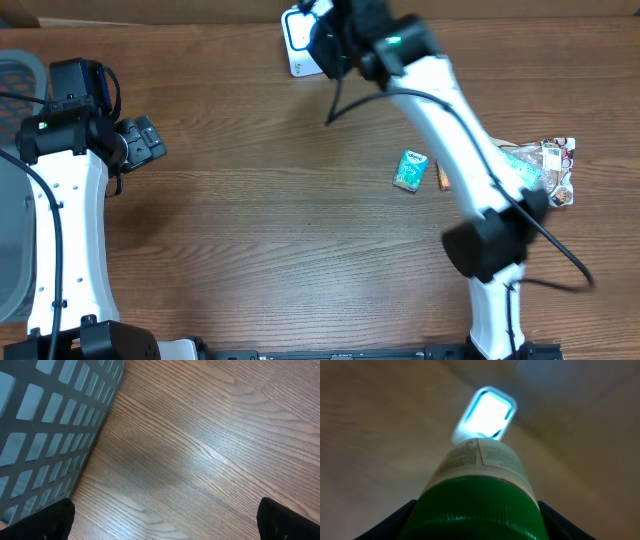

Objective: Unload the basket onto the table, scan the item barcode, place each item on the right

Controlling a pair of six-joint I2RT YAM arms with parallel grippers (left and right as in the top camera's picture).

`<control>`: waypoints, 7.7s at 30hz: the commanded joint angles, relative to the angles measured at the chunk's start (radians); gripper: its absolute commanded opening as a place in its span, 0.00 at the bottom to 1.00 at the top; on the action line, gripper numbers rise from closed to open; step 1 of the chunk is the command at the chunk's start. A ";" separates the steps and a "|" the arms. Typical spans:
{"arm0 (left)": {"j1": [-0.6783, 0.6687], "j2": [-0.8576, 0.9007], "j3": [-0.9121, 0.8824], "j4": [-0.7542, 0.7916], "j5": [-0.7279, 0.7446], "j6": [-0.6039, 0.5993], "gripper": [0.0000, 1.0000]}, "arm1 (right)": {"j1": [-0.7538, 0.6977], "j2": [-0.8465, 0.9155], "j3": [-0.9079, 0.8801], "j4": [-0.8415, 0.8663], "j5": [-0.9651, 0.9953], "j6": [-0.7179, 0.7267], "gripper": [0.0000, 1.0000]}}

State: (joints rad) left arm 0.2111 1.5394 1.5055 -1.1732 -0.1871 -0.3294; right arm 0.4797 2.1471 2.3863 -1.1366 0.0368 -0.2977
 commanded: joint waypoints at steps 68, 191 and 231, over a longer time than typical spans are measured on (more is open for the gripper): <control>-0.002 -0.002 0.001 0.002 0.004 0.019 1.00 | -0.257 -0.784 -0.209 -0.557 -0.241 0.329 1.00; -0.155 -1.016 -0.817 0.913 0.150 0.235 1.00 | -0.436 -2.144 -2.378 1.059 -0.120 0.328 1.00; -0.159 -1.535 -1.501 1.099 0.136 0.464 0.99 | -0.436 -2.144 -2.378 1.059 -0.120 0.328 1.00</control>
State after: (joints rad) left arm 0.0586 0.0170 0.0090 -0.0757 -0.0444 0.1131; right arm 0.0471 0.0128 0.0185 -0.0818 -0.0792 0.0261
